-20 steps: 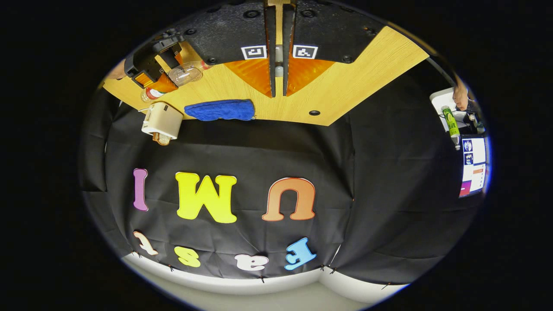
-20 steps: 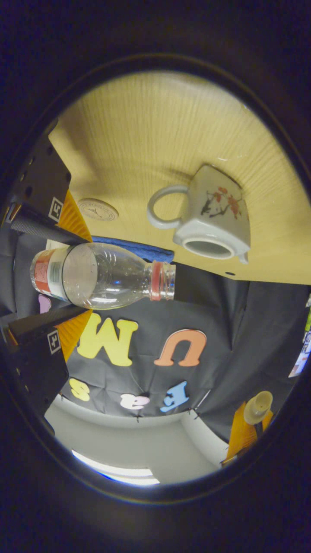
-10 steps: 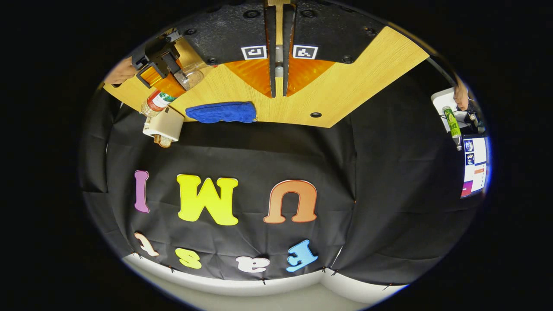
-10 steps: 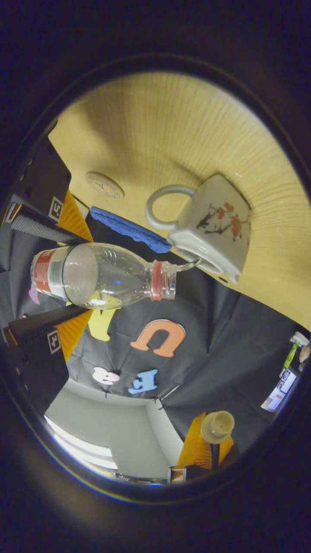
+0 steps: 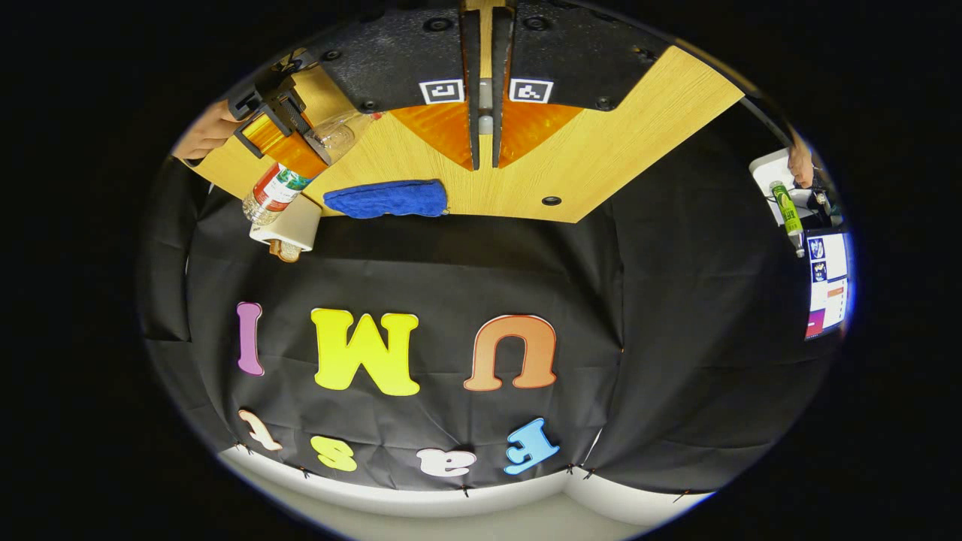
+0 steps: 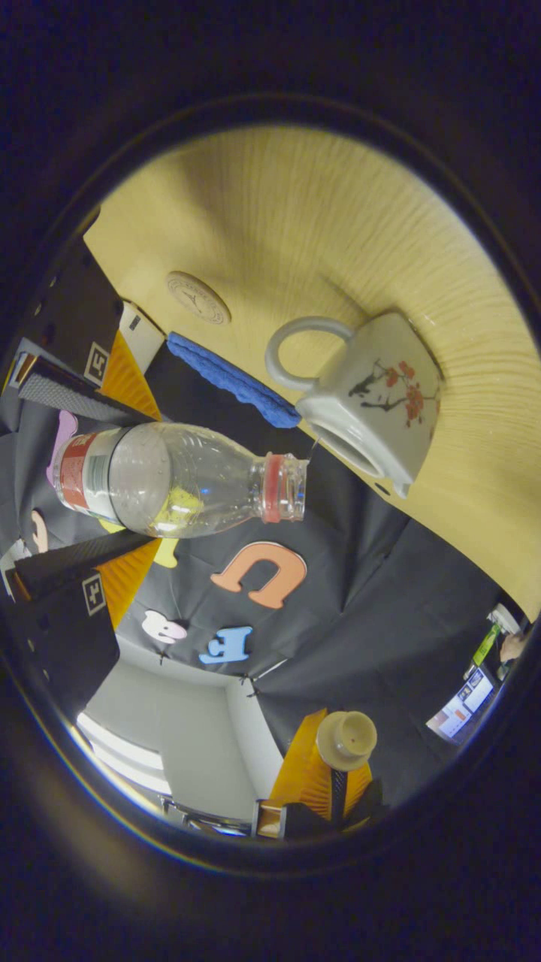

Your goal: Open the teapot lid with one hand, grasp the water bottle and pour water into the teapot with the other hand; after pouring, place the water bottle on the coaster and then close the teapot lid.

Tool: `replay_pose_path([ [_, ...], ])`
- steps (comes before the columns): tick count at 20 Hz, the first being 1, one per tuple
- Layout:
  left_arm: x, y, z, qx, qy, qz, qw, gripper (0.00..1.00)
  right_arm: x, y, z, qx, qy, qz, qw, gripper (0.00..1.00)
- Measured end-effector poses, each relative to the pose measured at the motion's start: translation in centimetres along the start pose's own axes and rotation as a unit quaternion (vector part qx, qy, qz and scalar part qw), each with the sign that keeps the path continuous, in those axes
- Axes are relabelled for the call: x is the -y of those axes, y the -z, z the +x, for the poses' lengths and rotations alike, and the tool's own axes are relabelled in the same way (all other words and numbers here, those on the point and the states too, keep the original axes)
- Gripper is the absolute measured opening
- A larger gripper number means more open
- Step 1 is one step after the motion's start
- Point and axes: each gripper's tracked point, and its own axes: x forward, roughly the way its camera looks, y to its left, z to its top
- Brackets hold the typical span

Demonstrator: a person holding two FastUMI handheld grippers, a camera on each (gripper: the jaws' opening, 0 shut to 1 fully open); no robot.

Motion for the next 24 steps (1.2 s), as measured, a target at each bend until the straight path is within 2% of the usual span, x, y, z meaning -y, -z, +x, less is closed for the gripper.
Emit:
replay_pose_path([
  [6, 0.0, -0.1, 0.1, 0.0, 0.0, 0.001, 1.0, 0.08, 0.5, 0.0, 0.2, -0.002, 0.012, -0.018, 1.0, 0.75],
  [16, 0.2, 0.2, 0.1, -0.003, 0.003, 0.005, 1.0, 0.08, 0.9, -0.1, 0.2, -0.006, 0.031, -0.029, 0.999, 0.77],
  [24, 0.3, 0.2, 0.0, -0.003, 0.004, 0.008, 1.0, 0.08, 1.7, 0.2, 0.1, -0.006, 0.047, 0.0, 0.999, 0.75],
])
